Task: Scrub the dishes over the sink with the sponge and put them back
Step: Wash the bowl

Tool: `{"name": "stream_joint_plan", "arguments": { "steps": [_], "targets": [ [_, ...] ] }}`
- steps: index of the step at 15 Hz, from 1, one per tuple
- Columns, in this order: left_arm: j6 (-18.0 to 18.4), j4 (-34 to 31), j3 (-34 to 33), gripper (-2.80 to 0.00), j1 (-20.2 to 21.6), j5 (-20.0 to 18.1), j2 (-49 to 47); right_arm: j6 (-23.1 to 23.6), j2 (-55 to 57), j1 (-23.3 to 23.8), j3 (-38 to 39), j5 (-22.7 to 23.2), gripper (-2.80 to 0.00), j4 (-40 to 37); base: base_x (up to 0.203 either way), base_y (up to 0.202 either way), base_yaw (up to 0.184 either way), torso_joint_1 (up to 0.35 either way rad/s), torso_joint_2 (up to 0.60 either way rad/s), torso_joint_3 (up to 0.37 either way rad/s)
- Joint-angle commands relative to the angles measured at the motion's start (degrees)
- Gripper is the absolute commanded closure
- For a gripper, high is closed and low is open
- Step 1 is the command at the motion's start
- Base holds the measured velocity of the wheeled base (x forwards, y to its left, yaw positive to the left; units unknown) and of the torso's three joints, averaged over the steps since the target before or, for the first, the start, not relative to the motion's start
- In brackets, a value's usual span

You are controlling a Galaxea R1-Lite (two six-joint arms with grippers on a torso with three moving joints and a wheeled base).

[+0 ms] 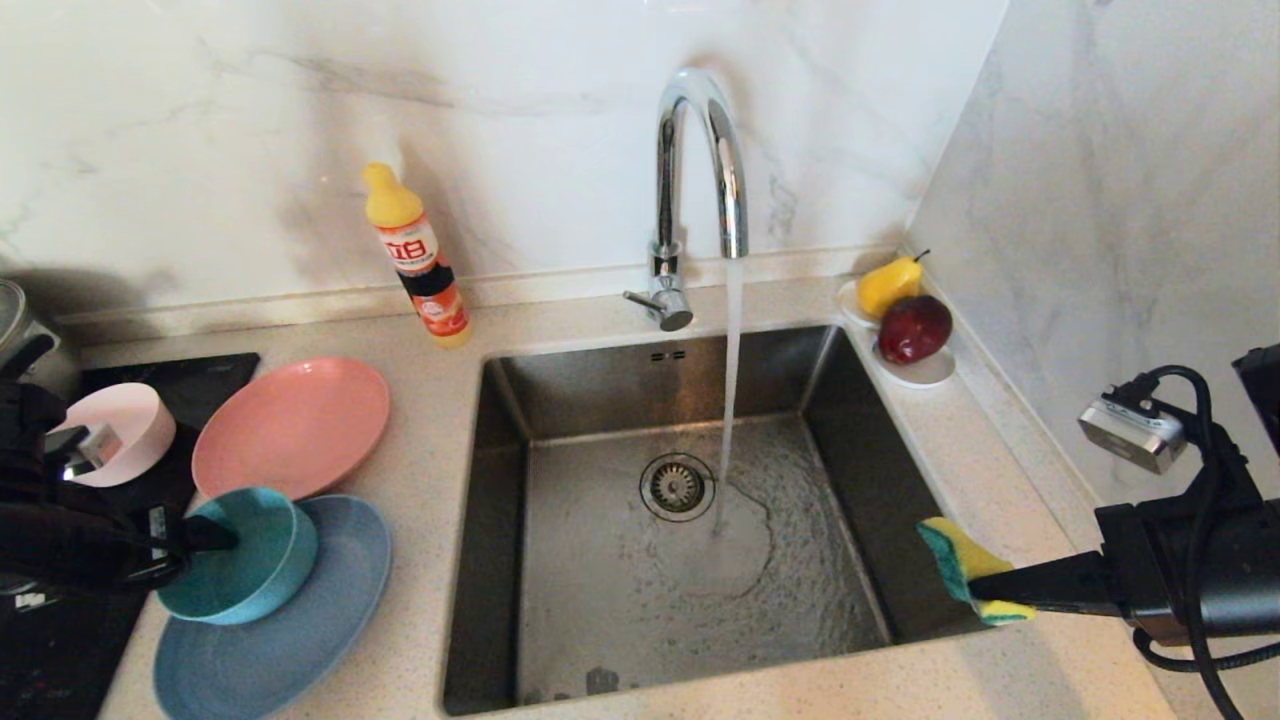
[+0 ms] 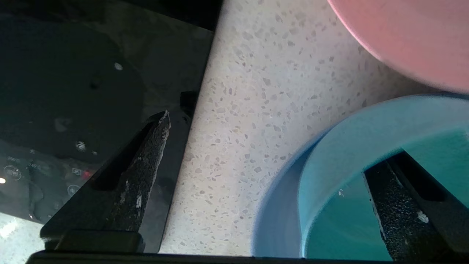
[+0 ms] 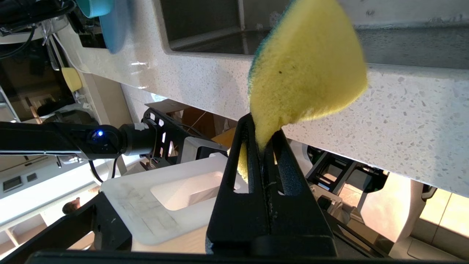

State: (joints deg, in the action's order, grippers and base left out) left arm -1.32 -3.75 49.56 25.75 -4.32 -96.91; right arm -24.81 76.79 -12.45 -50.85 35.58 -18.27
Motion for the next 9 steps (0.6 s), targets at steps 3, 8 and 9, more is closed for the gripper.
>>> {"name": "stream_joint_plan", "arguments": {
  "steps": [3,8,9],
  "targets": [
    [-0.4,-3.1,0.3,-2.8,0.0,-0.8,3.5,-0.2,0.2,-0.1,0.1,0.2,0.0,-0.1,0.0,0.0,0.0,0.0,0.0,0.0],
    [-0.3,-9.0,-0.2,-2.8,-0.5,-4.4,5.0,-0.2,0.2,0.0,0.1,0.3,0.0,-0.2,0.0,0.0,0.0,0.0,0.0,0.0],
    [-0.2,-8.8,-0.8,-2.8,-0.6,-4.4,4.6,-0.2,0.2,0.0,0.1,0.3,0.0,-0.1,0.0,0.0,0.0,0.0,0.0,0.0]
  ]
}}
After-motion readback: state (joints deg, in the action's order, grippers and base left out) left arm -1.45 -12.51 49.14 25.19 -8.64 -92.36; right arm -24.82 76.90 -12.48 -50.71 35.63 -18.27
